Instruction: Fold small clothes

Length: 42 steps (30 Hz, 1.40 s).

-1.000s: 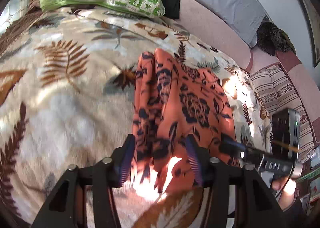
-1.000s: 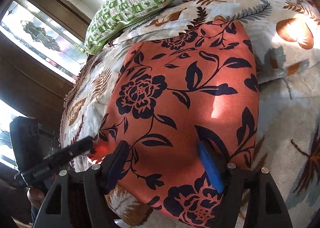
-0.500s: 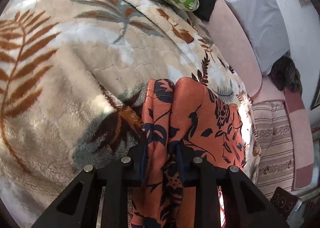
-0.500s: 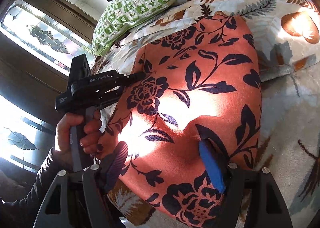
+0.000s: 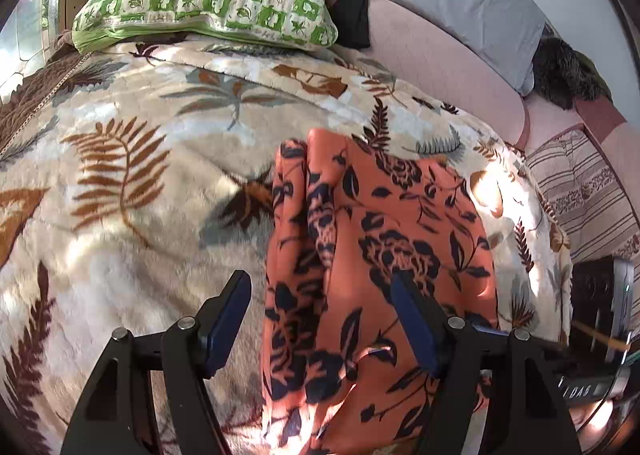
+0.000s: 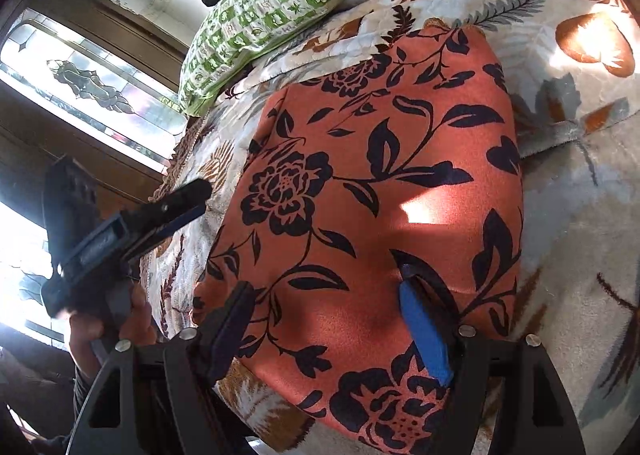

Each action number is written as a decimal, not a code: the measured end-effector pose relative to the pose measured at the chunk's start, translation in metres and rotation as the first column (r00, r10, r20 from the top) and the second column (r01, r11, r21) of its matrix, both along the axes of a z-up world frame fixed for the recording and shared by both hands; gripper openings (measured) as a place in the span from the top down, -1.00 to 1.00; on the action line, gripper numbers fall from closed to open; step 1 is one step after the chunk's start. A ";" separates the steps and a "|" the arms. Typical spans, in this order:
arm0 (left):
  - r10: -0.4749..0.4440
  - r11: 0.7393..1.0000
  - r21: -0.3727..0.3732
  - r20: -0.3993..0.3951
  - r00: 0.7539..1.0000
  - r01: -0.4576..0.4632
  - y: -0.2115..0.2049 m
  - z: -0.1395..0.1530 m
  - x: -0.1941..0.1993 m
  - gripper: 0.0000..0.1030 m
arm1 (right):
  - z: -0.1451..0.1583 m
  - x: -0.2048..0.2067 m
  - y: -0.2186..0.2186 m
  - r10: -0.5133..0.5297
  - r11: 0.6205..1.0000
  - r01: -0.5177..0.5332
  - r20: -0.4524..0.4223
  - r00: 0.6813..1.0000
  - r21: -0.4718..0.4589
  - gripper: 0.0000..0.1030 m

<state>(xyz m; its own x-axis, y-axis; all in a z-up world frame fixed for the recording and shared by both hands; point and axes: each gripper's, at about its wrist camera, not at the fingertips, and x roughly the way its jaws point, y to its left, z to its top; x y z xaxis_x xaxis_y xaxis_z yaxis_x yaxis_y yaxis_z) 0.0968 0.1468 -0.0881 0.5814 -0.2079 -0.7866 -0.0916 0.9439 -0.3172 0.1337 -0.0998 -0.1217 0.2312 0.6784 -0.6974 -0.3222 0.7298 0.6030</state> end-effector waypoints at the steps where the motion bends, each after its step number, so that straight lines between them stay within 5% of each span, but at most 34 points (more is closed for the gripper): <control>1: -0.009 1.000 0.008 -0.018 1.000 0.009 -0.005 -0.008 -0.005 -0.42 | 0.000 0.000 0.000 -0.002 1.000 0.002 -0.003 1.000 0.001 -0.52; 2: -0.013 1.000 0.018 -0.047 0.999 0.013 -0.009 -0.019 -0.007 -0.38 | 0.000 0.001 0.000 -0.005 1.000 0.005 -0.007 1.000 0.002 -0.52; 3: -0.012 1.000 0.025 -0.085 0.996 0.014 -0.013 -0.031 -0.009 -0.02 | 0.000 0.001 0.000 -0.005 1.000 0.005 -0.009 1.000 0.000 -0.52; 6: 0.004 1.000 0.027 -0.060 0.998 -0.003 -0.015 -0.034 -0.014 0.24 | -0.001 0.003 0.001 0.002 1.000 -0.002 -0.021 1.000 -0.004 -0.52; 10: 0.011 0.999 0.052 -0.056 0.998 -0.008 -0.017 -0.026 -0.016 0.35 | 0.000 0.006 0.000 -0.004 1.000 0.004 -0.038 0.999 -0.007 -0.52; 21: -0.007 0.999 0.044 -0.022 1.000 0.008 -0.023 -0.013 -0.026 -0.16 | 0.005 0.004 -0.007 -0.028 0.998 0.031 -0.052 0.998 0.050 -0.59; 26: 0.007 0.998 -0.064 0.062 0.998 -0.003 -0.001 0.001 -0.030 -0.56 | 0.022 -0.004 -0.039 -0.066 0.986 0.071 -0.039 0.997 0.154 -0.60; 29: 0.051 0.989 -0.142 0.057 0.997 -0.043 0.020 -0.003 -0.023 -0.59 | 0.022 0.000 -0.074 -0.155 0.973 0.159 -0.038 0.987 0.168 -0.65; 32: 0.052 0.973 -0.223 -0.003 0.999 -0.052 0.029 -0.020 -0.010 -0.59 | 0.000 0.013 -0.103 -0.232 0.942 0.259 -0.143 0.962 0.212 -0.66; 39: 0.015 0.973 -0.233 0.024 1.000 -0.009 0.019 -0.018 0.001 -0.59 | -0.041 0.043 -0.088 -0.180 0.919 0.262 -0.278 0.943 0.294 -0.67; 42: -0.024 0.979 -0.202 -0.114 0.993 0.001 0.010 -0.049 0.019 -0.56 | -0.056 0.056 -0.072 -0.163 0.922 0.256 -0.311 0.936 0.289 -0.66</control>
<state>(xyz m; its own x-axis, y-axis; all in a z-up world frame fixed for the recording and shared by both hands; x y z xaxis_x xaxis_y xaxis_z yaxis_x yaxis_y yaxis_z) 0.1162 0.1566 -0.1370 0.4856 -0.3757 -0.7893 -0.1274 0.8629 -0.4891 0.1898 -0.1720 -0.1782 0.2232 0.8325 -0.5071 0.0298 0.5142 0.8572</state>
